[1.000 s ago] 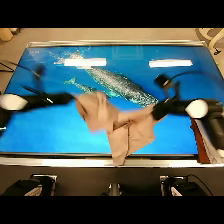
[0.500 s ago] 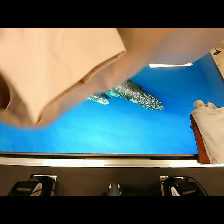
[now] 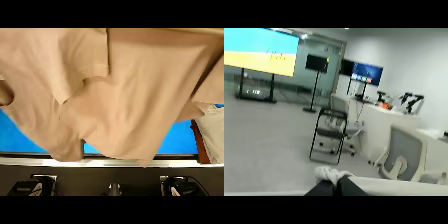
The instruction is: Fold the shirts.
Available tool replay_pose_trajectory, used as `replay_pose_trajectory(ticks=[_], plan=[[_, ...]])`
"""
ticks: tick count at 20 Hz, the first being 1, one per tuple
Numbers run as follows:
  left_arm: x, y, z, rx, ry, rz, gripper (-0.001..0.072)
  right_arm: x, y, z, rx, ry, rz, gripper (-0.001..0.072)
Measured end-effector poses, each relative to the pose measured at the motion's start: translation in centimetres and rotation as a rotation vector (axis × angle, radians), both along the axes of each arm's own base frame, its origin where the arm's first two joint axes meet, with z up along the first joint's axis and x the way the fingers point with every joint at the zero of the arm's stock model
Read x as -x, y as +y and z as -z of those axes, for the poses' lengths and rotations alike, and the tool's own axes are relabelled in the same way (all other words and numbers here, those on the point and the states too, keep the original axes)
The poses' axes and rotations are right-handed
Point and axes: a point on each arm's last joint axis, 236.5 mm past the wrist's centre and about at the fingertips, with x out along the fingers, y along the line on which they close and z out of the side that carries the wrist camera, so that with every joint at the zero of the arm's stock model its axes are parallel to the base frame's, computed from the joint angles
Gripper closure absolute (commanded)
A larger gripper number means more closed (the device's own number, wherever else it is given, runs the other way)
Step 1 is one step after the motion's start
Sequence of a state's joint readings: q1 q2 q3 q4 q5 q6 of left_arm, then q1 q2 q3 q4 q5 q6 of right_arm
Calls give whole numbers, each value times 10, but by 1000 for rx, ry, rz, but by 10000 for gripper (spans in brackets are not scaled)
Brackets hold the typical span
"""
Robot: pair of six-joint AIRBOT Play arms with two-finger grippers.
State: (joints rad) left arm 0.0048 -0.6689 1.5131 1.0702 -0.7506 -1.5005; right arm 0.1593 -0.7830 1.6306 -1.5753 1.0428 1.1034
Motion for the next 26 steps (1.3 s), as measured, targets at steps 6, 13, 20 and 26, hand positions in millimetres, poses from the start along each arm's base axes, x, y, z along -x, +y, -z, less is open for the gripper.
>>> replay_pose_trajectory(ticks=[6,13,20,26], plan=[[-107,4,157,-61,487,-11,680,-122,19,156,82,422,-6,693],[-220,13,336,-16,822,-47,679,-216,68,338,-89,719,-50,693],[-236,-26,463,194,1138,64,137,-229,93,394,-257,821,-43,203],[-174,9,499,105,1416,146,344,-201,13,383,-11,889,58,258]])
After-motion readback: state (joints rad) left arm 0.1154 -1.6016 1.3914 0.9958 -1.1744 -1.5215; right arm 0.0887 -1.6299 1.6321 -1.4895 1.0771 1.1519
